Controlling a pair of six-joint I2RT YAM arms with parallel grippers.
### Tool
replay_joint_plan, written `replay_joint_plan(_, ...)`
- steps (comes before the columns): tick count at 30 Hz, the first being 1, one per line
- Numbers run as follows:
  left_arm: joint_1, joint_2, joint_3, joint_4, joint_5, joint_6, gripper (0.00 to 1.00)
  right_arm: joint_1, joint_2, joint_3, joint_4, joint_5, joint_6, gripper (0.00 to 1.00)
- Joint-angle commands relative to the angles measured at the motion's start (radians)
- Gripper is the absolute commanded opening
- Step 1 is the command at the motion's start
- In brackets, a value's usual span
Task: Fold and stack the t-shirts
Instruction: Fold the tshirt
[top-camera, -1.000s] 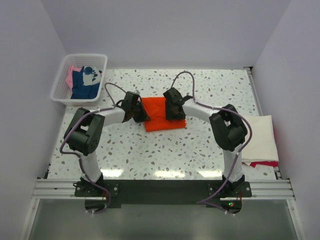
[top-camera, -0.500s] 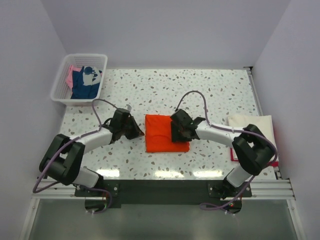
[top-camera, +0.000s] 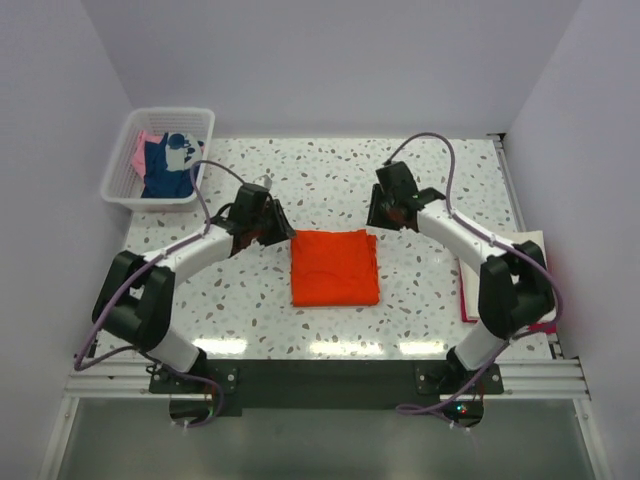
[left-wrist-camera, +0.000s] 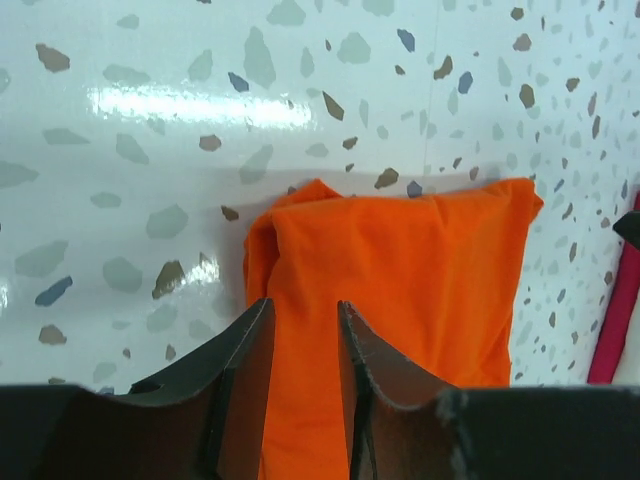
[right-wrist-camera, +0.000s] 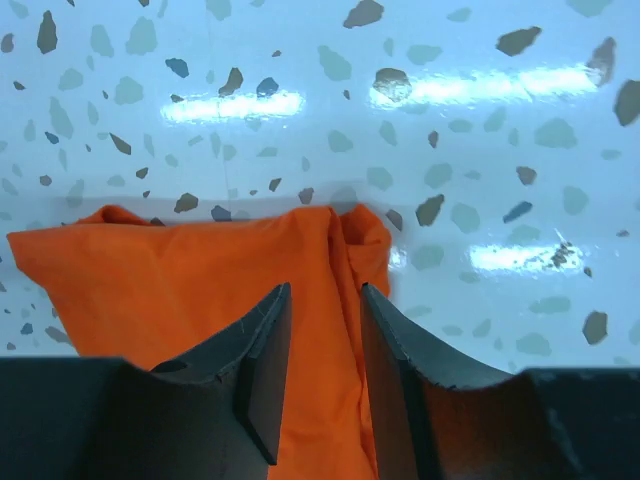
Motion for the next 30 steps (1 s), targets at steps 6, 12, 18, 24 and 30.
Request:
replay_joint_plan(6, -0.001, 0.169, 0.175, -0.068, -0.067, 0.087, 0.42, 0.015, 0.224, 0.141, 0.000, -0.059, -0.041, 0.36)
replay_joint_plan(12, -0.002, 0.221, 0.220, -0.072, -0.058, 0.100, 0.43, 0.015, 0.276, 0.164, 0.003, -0.062, -0.032, 0.36)
replay_joint_plan(18, -0.002, 0.269, 0.238, -0.058, -0.029, 0.101, 0.38, 0.015, 0.284, 0.178, 0.008, -0.064, -0.017, 0.24)
replay_joint_plan(24, -0.002, 0.270, 0.243, -0.048, -0.016, 0.100, 0.14, 0.017, 0.254, 0.190, -0.013, -0.058, -0.018, 0.01)
replay_joint_plan(30, -0.001, 0.238, 0.258, -0.068, -0.027, 0.104, 0.00, 0.015, 0.099, 0.115, -0.037, 0.028, 0.002, 0.00)
